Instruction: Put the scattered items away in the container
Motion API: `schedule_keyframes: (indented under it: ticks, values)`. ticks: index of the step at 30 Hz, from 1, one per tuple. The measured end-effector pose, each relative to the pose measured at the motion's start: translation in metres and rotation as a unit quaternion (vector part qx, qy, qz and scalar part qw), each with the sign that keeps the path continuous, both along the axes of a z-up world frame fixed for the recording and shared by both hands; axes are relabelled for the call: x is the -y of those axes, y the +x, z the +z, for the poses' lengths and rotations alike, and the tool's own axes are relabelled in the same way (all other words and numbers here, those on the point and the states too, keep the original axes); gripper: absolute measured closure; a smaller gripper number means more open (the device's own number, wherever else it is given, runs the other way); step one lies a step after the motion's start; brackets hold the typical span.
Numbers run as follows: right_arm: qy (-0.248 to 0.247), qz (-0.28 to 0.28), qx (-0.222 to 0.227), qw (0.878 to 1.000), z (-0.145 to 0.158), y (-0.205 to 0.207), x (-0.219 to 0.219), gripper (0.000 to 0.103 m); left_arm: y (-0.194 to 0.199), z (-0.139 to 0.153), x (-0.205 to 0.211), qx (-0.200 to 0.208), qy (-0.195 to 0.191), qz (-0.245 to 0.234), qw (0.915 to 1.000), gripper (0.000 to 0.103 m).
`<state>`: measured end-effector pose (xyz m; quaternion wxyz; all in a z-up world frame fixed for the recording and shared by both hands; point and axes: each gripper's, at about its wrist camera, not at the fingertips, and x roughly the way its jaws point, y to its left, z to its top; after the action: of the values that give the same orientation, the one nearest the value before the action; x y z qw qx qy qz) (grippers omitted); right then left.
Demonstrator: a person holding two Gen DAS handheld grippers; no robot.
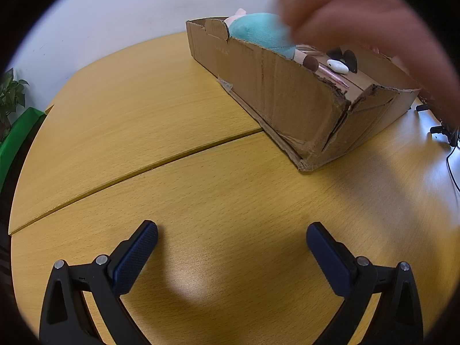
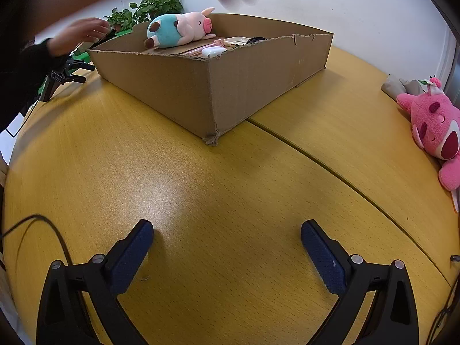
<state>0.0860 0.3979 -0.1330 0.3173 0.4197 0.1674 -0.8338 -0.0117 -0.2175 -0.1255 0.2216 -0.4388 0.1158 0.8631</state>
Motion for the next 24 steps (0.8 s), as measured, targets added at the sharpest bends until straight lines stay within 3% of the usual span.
schedule_keyframes:
  ticks: [24]
  values:
    - [0.002,0.001,0.000,1.000,-0.0008,-0.0005,-0.0012,0.000,-0.0046,-0.0019,-0.0013,0.001,0.000,-0.001,1.0000,0.000]
